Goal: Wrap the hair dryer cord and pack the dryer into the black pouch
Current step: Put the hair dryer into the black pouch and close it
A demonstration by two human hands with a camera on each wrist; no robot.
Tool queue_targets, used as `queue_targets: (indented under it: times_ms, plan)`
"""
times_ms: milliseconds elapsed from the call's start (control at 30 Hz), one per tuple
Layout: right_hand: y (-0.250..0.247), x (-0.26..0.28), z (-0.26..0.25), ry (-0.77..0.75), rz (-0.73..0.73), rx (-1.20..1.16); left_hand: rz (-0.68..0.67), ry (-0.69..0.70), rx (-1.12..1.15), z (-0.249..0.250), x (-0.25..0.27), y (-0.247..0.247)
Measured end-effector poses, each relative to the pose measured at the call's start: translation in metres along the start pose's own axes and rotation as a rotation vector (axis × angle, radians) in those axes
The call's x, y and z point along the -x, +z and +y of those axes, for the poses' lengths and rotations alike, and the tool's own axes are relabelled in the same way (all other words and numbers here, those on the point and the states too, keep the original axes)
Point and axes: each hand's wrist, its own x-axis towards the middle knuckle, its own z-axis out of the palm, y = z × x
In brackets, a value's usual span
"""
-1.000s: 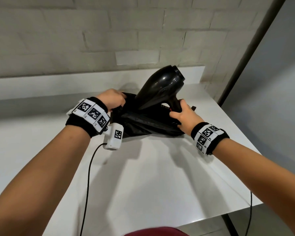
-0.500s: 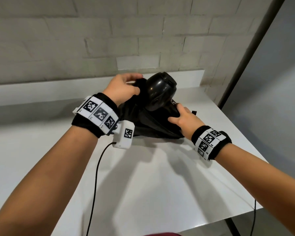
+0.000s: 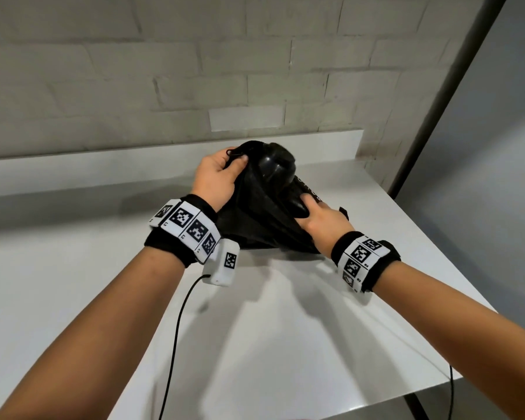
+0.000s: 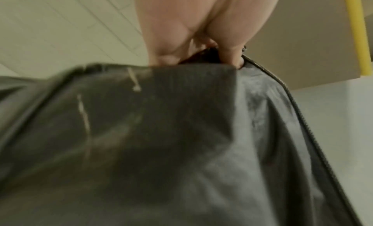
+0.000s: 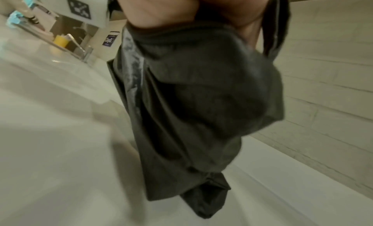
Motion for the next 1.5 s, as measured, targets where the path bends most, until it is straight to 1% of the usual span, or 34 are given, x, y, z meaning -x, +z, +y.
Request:
queue_targets:
  times_ms: [67,133,267,333,400,433,467,567,600,633,667,700,733,767,833,933,1000,1067,1200,1333,1500]
  plan:
    - [-0.001,0.001,-0.003,-0.005,-0.026,0.053,-0.046,0.022,0.021,0.007,0.000,0.004]
    - [-0.002,0.001,-0.004,-0.003,-0.047,0.093,-0.112,0.050,-0.005,0.014,0.002,0.008]
    - [-0.005,0.003,-0.003,-0.041,-0.025,0.124,-0.258,0.054,-0.045,0.024,0.008,0.009]
    - [-0.006,0.003,-0.003,-0.051,-0.021,0.128,-0.368,0.091,-0.165,0.020,0.005,0.004]
    - [-0.004,0.003,-0.003,-0.056,-0.027,0.163,-0.454,0.112,-0.396,0.017,0.004,0.000]
    - [-0.003,0.002,-0.003,-0.065,-0.022,0.161,-0.473,0.109,-0.476,0.015,0.004,-0.002]
    - [-0.001,0.003,-0.004,-0.090,0.002,0.154,-0.469,0.089,-0.499,0.014,0.004,-0.002]
    - [0.003,0.003,-0.004,-0.160,0.090,0.089,-0.360,0.014,-0.446,0.010,0.004,-0.002]
    - [0.009,0.002,0.001,-0.186,0.157,0.085,-0.321,0.018,-0.457,0.010,0.005,-0.002]
    - [0.013,0.001,0.005,-0.204,0.209,0.025,-0.281,0.022,-0.475,0.009,0.004,-0.004]
    - [0.014,0.000,0.010,-0.191,0.226,-0.094,-0.242,0.032,-0.493,0.009,0.003,-0.006]
    - [0.016,-0.001,0.016,-0.138,0.226,-0.197,-0.204,0.036,-0.506,0.010,0.002,-0.009]
    - [0.015,0.001,0.020,-0.044,0.198,-0.254,-0.173,0.041,-0.515,0.011,0.002,-0.011]
    - [0.016,0.001,0.027,0.073,0.145,-0.255,-0.149,0.048,-0.528,0.012,0.002,-0.014]
    - [0.018,0.001,0.037,0.250,0.007,-0.227,-0.108,0.061,-0.581,0.014,0.003,-0.019]
    - [0.023,-0.004,0.044,0.400,-0.144,-0.287,-0.077,0.049,-0.607,0.017,0.003,-0.023]
    - [0.023,-0.008,0.047,0.456,-0.162,-0.369,-0.080,0.033,-0.613,0.017,0.004,-0.025]
    - [0.019,-0.011,0.052,0.505,-0.081,-0.469,-0.093,0.022,-0.623,0.016,0.005,-0.026]
    - [-0.002,-0.017,0.068,0.576,0.212,-0.624,-0.111,0.002,-0.654,0.015,0.005,-0.028]
    - [-0.030,-0.020,0.073,0.576,0.365,-0.664,-0.114,-0.002,-0.674,0.014,0.003,-0.029]
    - [-0.061,-0.022,0.067,0.525,0.554,-0.725,-0.178,-0.029,-0.717,0.010,0.006,-0.029]
